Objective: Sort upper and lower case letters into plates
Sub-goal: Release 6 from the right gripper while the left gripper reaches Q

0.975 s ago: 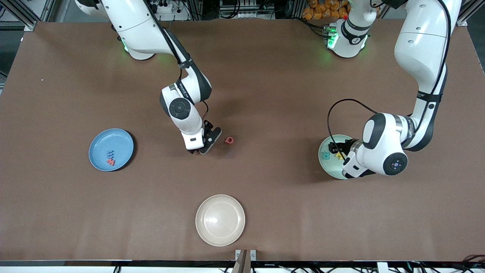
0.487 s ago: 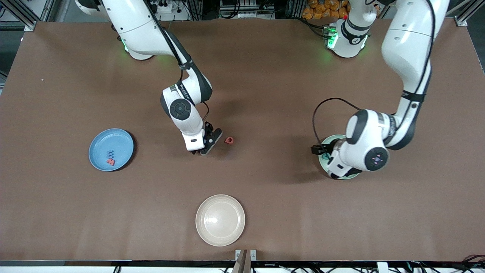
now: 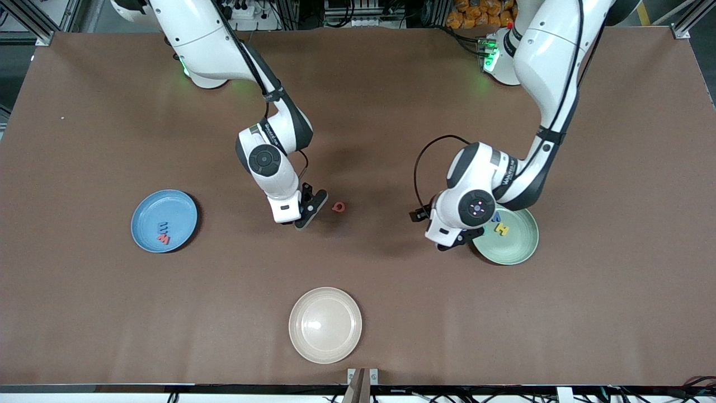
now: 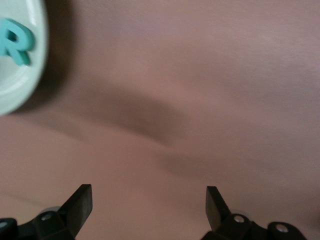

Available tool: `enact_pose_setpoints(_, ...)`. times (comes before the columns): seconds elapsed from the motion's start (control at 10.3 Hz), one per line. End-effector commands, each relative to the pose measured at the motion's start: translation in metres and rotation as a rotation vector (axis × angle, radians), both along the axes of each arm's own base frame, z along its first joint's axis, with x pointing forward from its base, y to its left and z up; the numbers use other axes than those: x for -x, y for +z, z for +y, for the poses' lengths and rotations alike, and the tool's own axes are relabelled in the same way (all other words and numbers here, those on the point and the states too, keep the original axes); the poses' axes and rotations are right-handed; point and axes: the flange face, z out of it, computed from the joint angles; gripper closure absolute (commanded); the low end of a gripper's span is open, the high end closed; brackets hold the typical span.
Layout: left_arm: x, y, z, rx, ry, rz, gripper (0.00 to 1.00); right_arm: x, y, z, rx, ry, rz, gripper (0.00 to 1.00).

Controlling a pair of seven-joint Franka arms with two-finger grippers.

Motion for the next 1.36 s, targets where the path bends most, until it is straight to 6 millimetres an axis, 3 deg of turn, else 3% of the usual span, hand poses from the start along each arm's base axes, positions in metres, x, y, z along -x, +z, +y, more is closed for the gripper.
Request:
enact_pose_setpoints(0.0, 0.014, -0.003, -0.054, 0.003, 0.15, -0.056, 0.0, -0.011, 0.027, -0.016, -0.01, -0.045, 0.007, 1.0)
enact_pose_setpoints(0.1, 0.025, -0.005, -0.08, 0.006, 0.219, -0.083, 0.0, -0.026, 0.054, -0.038, -0.016, -0.087, 0.006, 1.0)
enact_pose_setpoints(0.19, 0.028, -0.007, -0.098, 0.01, 0.291, -0.097, 0.0, -0.044, 0.075, -0.074, -0.021, -0.15, 0.004, 1.0)
enact_pose_setpoints(0.39, 0.032, -0.015, -0.134, 0.021, 0.444, -0.089, 0.0, -0.072, 0.102, -0.171, -0.016, -0.297, 0.049, 1.0)
enact_pose_setpoints(0.58, 0.043, -0.018, -0.171, 0.054, 0.623, -0.103, 0.0, -0.078, 0.106, -0.246, 0.003, -0.409, 0.113, 1.0)
enact_pose_setpoints(0.78, 0.052, -0.015, -0.191, 0.072, 0.68, -0.105, 0.0, -0.081, 0.098, -0.336, 0.039, -0.508, 0.133, 1.0)
enact_pose_setpoints(0.88, 0.056, -0.02, -0.197, 0.075, 0.715, -0.098, 0.0, -0.079, 0.096, -0.367, 0.053, -0.541, 0.139, 1.0)
enact_pose_setpoints(1.07, 0.064, -0.034, -0.205, 0.07, 0.805, -0.063, 0.0, -0.068, 0.081, -0.386, 0.067, -0.568, 0.217, 1.0)
enact_pose_setpoints(1.17, 0.068, -0.044, -0.209, 0.069, 0.815, -0.057, 0.0, -0.065, 0.072, -0.381, 0.074, -0.562, 0.244, 0.98)
enact_pose_setpoints(1.27, 0.071, -0.048, -0.217, 0.089, 0.832, -0.066, 0.0, -0.066, 0.07, -0.378, 0.076, -0.557, 0.247, 0.26)
